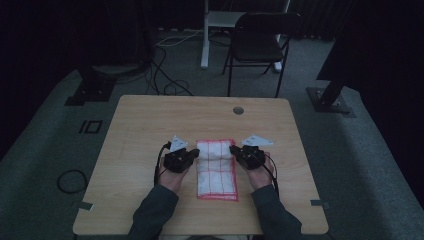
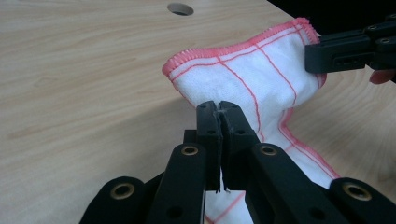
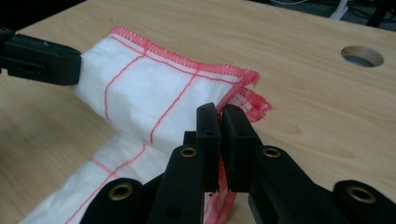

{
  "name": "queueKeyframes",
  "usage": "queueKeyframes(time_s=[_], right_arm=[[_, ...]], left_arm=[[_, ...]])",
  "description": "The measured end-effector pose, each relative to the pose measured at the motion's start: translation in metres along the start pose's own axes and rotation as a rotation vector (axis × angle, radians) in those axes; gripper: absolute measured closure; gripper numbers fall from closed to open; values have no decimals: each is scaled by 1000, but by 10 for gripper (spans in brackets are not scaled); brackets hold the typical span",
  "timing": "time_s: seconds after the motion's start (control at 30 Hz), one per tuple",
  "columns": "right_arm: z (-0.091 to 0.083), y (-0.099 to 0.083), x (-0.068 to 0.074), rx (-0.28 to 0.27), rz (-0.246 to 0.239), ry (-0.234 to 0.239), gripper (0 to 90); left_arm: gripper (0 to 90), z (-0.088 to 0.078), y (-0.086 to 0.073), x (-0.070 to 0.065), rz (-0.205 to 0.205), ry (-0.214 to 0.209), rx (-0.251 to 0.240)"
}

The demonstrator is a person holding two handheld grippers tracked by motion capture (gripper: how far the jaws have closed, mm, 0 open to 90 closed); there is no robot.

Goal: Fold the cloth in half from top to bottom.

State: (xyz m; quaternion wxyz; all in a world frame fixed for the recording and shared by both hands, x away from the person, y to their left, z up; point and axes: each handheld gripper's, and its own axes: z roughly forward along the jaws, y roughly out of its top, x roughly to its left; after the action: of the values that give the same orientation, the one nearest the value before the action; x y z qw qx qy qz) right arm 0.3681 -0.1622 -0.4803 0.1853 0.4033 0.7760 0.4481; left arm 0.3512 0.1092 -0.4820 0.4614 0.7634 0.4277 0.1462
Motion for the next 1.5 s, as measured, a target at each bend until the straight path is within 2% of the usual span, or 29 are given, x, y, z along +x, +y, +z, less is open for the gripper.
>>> queueKeyframes(time_s=[0.3,0.5,0.87,1.07,1.5], right_arm=[[-8,-14,7,4,-11,17,866],[-9,-22,8,17,-9,24,866],[-11,-39,13,30,-5,27,865],[-11,-47,16,46,-8,30,866],[-12,-59,20,59,2,32,865]], left_arm=[[879,-7,-14,-9,10,-9,1],[879,-5,-22,-11,6,-21,14],[878,-3,-37,-17,17,-18,38],[878,-1,-45,-18,5,-19,44],[875,0,-56,-20,2,-21,63]])
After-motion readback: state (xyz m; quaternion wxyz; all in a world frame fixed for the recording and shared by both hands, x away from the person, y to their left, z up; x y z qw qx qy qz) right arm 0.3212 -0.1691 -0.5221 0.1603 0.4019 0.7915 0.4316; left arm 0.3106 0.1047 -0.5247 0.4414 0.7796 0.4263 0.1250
